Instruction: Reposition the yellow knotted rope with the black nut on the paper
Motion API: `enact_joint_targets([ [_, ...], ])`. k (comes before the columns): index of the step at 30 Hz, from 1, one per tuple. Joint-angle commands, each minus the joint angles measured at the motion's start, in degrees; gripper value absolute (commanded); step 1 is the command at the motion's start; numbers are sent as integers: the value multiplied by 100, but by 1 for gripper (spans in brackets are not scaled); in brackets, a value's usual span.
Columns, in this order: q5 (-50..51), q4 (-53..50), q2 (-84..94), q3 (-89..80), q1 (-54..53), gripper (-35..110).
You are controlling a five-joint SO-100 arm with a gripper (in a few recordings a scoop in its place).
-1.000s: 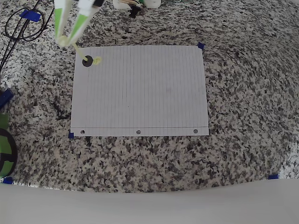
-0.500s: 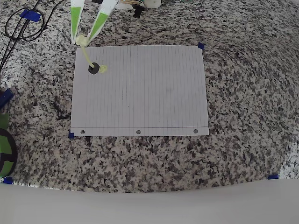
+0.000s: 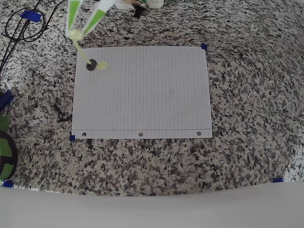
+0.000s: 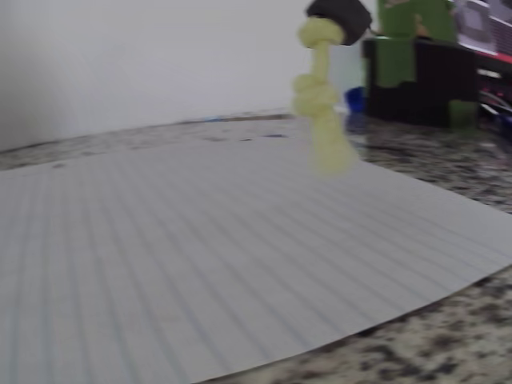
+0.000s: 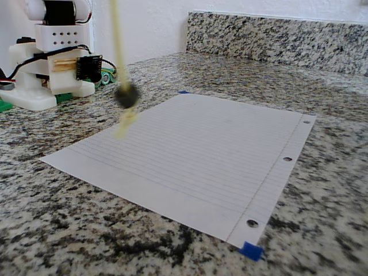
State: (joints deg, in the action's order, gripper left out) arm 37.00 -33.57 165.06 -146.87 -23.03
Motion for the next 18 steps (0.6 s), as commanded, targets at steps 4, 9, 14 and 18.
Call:
enact_joint_targets([
  [4, 79, 369, 132, -229, -167, 0],
  [9, 185, 457, 914, -1125, 598, 0],
  [14, 308, -53, 2065, -2109, 1397, 0],
  [18, 308, -334, 2180, -2171, 1881, 0],
])
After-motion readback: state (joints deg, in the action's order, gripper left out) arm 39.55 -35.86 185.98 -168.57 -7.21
